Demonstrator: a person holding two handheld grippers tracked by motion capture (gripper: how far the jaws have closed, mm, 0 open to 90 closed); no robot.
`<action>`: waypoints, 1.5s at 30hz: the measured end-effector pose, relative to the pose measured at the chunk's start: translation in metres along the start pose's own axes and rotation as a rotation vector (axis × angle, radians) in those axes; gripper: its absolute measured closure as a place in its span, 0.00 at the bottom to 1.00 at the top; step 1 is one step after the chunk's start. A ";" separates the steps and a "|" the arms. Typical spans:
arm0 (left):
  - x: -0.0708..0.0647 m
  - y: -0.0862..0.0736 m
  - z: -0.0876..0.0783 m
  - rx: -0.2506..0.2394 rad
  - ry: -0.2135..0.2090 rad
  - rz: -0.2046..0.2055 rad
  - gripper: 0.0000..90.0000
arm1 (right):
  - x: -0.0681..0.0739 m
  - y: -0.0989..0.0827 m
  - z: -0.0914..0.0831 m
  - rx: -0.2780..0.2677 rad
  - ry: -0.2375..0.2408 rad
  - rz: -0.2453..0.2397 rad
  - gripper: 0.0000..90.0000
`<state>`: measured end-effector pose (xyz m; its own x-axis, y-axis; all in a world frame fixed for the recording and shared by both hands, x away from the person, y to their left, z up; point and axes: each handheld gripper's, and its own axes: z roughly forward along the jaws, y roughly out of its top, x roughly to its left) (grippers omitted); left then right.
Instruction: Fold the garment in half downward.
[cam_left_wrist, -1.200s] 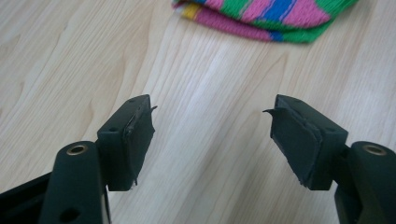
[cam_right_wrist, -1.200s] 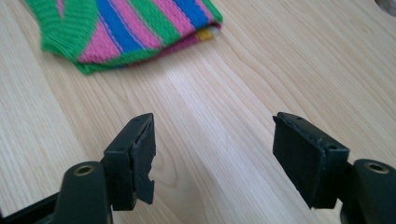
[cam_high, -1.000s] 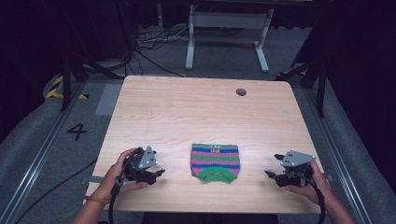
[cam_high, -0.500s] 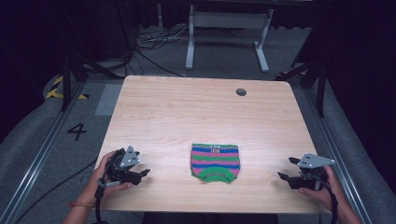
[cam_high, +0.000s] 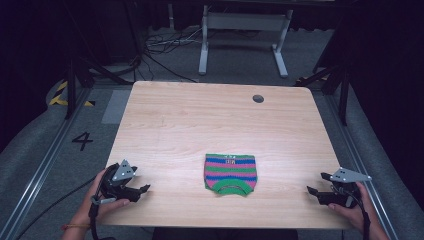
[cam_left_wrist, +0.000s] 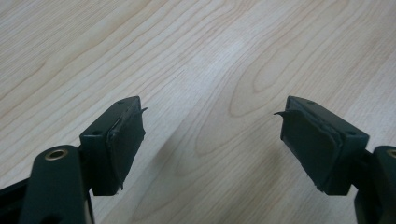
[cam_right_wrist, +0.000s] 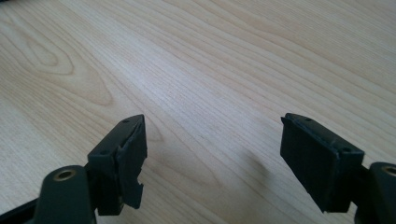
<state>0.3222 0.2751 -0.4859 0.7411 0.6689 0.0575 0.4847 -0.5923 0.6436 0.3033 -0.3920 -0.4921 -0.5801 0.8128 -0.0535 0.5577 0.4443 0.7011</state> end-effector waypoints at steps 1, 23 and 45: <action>0.001 -0.002 0.000 -0.008 0.000 -0.014 0.24 | -0.001 -0.001 0.000 -0.003 0.002 0.010 0.26; 0.006 -0.020 0.003 -0.043 0.002 -0.134 0.22 | -0.005 -0.014 0.005 -0.022 0.008 0.101 0.20; 0.005 -0.019 0.005 -0.029 0.009 -0.146 0.15 | -0.004 -0.013 0.006 -0.021 -0.001 0.110 0.19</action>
<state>0.3191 0.2875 -0.5011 0.6594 0.7512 -0.0313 0.5733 -0.4754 0.6673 0.3023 -0.3988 -0.5052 -0.5156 0.8565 0.0239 0.6056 0.3446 0.7173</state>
